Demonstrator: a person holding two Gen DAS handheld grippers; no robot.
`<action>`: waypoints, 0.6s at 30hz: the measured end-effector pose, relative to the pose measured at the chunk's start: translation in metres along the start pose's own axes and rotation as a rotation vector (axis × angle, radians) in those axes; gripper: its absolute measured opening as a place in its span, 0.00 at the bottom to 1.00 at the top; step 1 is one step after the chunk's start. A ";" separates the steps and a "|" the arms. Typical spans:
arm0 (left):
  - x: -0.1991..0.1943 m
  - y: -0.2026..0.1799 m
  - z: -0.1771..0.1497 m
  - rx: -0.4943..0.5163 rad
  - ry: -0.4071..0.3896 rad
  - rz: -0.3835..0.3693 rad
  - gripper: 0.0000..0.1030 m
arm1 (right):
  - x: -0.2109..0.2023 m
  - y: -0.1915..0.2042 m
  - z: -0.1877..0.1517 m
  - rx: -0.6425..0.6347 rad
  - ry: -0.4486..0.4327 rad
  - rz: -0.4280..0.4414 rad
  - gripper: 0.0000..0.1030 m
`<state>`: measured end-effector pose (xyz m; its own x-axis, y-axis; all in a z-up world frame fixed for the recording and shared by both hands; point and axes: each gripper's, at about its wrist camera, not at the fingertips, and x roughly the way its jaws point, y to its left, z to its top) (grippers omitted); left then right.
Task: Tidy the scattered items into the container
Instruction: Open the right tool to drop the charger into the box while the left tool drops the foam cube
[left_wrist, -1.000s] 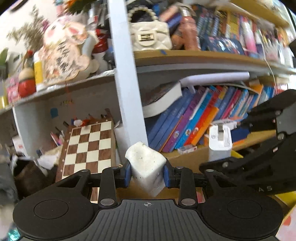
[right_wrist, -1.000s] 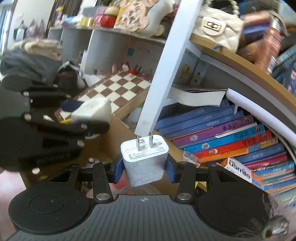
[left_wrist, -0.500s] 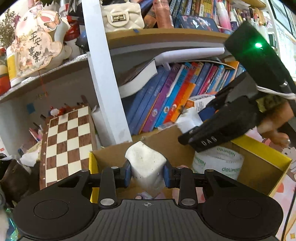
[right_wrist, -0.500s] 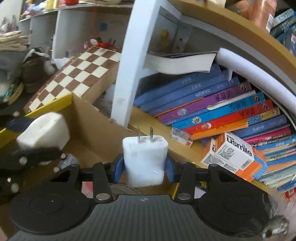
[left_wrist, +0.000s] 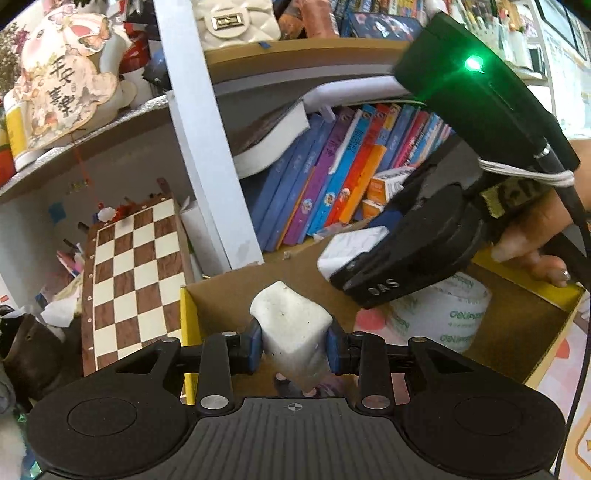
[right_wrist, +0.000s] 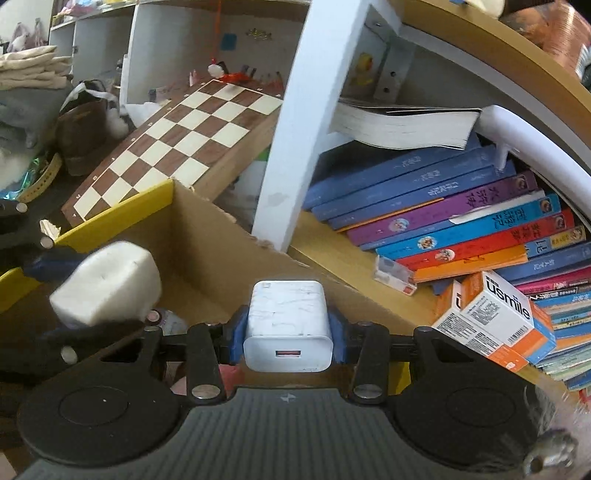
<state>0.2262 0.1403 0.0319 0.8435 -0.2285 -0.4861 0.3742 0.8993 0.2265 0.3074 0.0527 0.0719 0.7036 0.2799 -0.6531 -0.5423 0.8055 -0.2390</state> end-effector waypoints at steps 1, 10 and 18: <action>0.001 -0.001 0.000 0.005 0.005 0.005 0.32 | 0.001 0.001 0.001 -0.004 0.003 -0.001 0.40; 0.001 -0.002 -0.002 0.020 0.012 0.009 0.35 | 0.003 0.007 0.002 -0.017 0.022 0.011 0.40; 0.000 -0.004 0.000 0.029 0.021 0.036 0.51 | 0.000 0.008 0.000 0.001 0.013 0.028 0.47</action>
<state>0.2246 0.1367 0.0308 0.8484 -0.1884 -0.4946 0.3554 0.8953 0.2685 0.3030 0.0589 0.0702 0.6818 0.2955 -0.6692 -0.5614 0.7979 -0.2197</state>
